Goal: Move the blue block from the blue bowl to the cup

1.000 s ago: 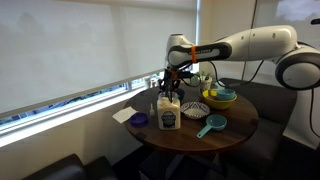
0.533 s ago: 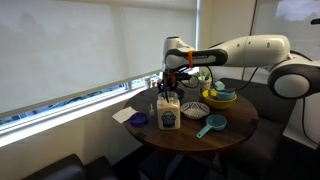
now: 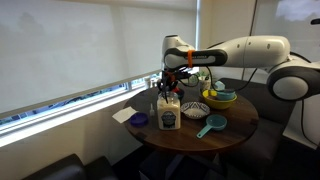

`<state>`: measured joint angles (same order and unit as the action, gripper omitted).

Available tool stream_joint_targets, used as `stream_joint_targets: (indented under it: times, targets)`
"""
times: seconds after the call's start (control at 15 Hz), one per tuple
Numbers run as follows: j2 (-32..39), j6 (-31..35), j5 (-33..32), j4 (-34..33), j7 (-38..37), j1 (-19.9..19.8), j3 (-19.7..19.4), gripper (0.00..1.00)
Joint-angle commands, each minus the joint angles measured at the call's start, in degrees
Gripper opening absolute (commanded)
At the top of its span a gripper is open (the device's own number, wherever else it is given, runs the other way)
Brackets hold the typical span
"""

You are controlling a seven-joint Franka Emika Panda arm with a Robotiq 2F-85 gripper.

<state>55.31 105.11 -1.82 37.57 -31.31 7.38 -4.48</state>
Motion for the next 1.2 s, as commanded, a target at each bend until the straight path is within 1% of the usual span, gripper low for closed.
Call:
stream_joint_targets:
  times: [0.0,0.33,0.4,0.47,0.67,0.73,0.8,0.87,0.93,1.07,1.13]
  targets:
    - [0.8,-1.7,-1.1,-2.8,-0.3,0.8,-0.8,0.17]
    - [-0.2,-3.0,-0.3,-2.6,-0.3,0.7,-0.3,0.17]
    - [-0.1,-3.3,0.1,-2.8,0.4,0.5,0.1,0.67]
    - [0.2,-3.2,0.0,-3.1,0.3,0.5,0.0,0.68]
    - [1.3,-1.8,-0.3,-3.9,0.4,0.4,-0.2,0.87]
    - [1.5,-1.5,-0.2,-4.0,0.4,0.3,-0.1,0.83]
    - [1.5,-1.7,-0.2,-4.0,0.5,0.4,-0.1,0.67]
    - [1.5,-2.0,-0.2,-4.0,0.4,0.4,-0.1,0.65]
    - [1.5,-2.8,-0.4,-3.9,0.4,0.4,-0.3,0.6]
    - [2.0,-3.1,-0.3,-4.0,0.3,0.4,-0.3,0.52]
    - [2.2,-3.3,-0.3,-4.0,0.3,0.3,-0.3,0.45]
